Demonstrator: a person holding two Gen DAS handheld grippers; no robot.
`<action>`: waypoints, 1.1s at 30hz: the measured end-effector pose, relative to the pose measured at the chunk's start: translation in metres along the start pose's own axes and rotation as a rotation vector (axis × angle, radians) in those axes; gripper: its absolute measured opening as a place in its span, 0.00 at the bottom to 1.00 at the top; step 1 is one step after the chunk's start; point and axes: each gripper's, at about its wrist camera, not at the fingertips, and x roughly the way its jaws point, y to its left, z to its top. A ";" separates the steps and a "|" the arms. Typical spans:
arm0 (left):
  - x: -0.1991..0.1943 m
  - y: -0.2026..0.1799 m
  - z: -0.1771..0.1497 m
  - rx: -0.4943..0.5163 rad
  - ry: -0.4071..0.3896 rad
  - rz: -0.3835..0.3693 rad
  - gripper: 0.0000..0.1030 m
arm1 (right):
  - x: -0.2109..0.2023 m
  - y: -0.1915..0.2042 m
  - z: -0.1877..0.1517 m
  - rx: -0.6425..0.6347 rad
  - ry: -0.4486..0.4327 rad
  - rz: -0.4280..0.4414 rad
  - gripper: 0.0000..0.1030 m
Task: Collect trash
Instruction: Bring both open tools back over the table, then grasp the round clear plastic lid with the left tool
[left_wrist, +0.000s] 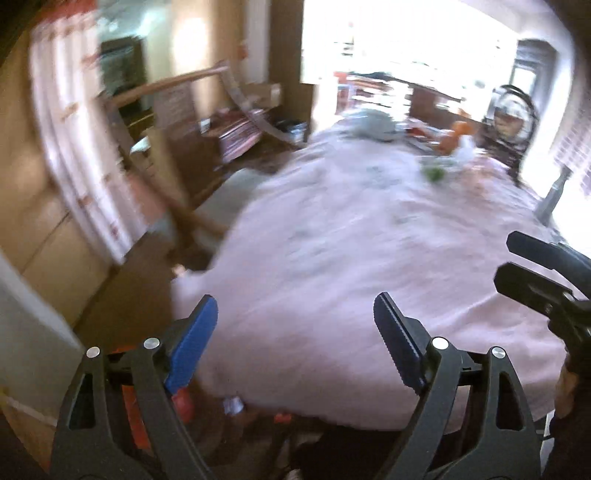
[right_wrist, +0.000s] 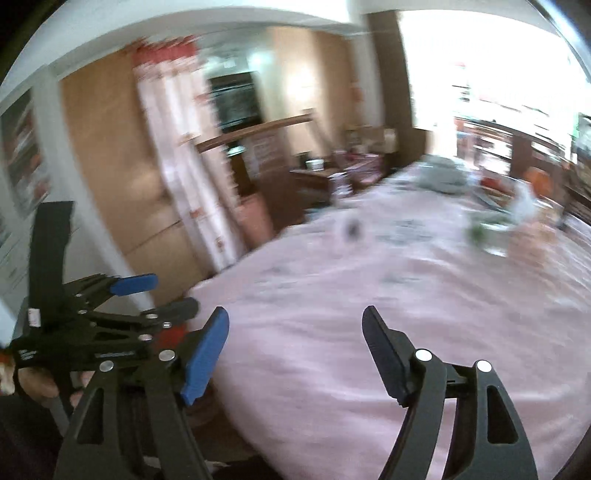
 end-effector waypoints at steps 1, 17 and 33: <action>0.005 -0.022 0.013 0.028 -0.006 -0.026 0.81 | -0.007 -0.016 0.001 0.022 -0.007 -0.030 0.71; 0.090 -0.207 0.142 0.176 0.027 -0.232 0.81 | -0.108 -0.229 0.042 0.194 -0.121 -0.435 0.72; 0.244 -0.271 0.145 0.213 0.209 -0.107 0.86 | -0.021 -0.370 0.070 0.406 -0.141 -0.509 0.83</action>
